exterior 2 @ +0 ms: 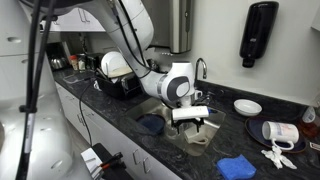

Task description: Place the beige mug inside the sink

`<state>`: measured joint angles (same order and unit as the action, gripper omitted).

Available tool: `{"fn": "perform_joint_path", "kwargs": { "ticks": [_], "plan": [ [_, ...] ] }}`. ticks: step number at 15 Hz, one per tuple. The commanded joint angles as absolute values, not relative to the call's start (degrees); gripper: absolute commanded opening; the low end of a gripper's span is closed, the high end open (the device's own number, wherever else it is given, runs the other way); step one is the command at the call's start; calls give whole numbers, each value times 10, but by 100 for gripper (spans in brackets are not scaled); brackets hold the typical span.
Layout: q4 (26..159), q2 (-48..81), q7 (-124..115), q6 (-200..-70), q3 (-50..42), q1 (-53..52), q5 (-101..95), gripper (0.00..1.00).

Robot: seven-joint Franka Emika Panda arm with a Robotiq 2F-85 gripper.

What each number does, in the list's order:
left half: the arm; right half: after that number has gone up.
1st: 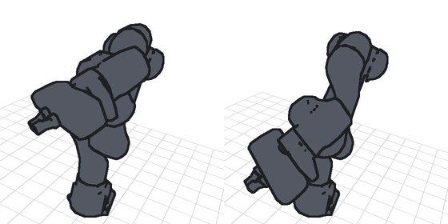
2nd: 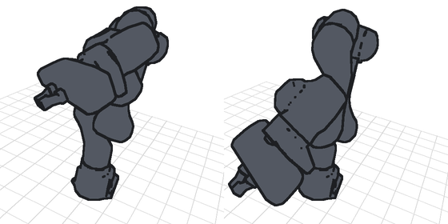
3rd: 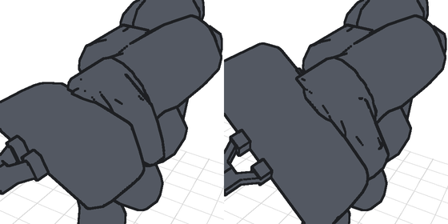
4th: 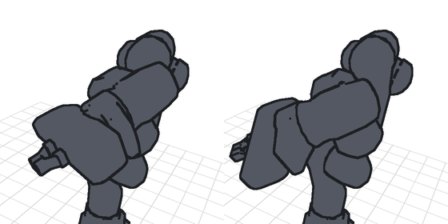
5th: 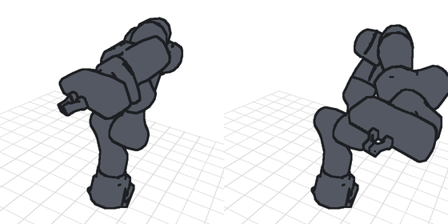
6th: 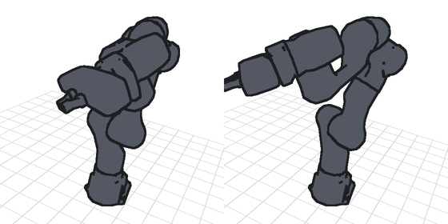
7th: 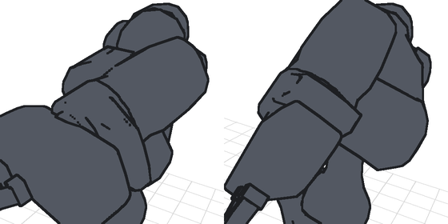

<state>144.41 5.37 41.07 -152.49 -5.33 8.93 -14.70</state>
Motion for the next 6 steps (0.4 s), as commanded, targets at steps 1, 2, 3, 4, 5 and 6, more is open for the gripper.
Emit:
{"fn": "perform_joint_path", "kwargs": {
  "ticks": [1,2,3,4,5,6],
  "plan": [
    [1464,-17,469,-1467,-67,100,-118,100],
    [1460,-29,475,-1445,-74,101,-110,100],
    [1457,-38,482,-1431,-82,100,-105,100],
    [1455,-47,485,-1417,-89,100,-103,100],
    [1454,-54,486,-1406,-95,99,-104,100],
    [1453,-61,485,-1399,-101,99,-105,100]
  ]
}}
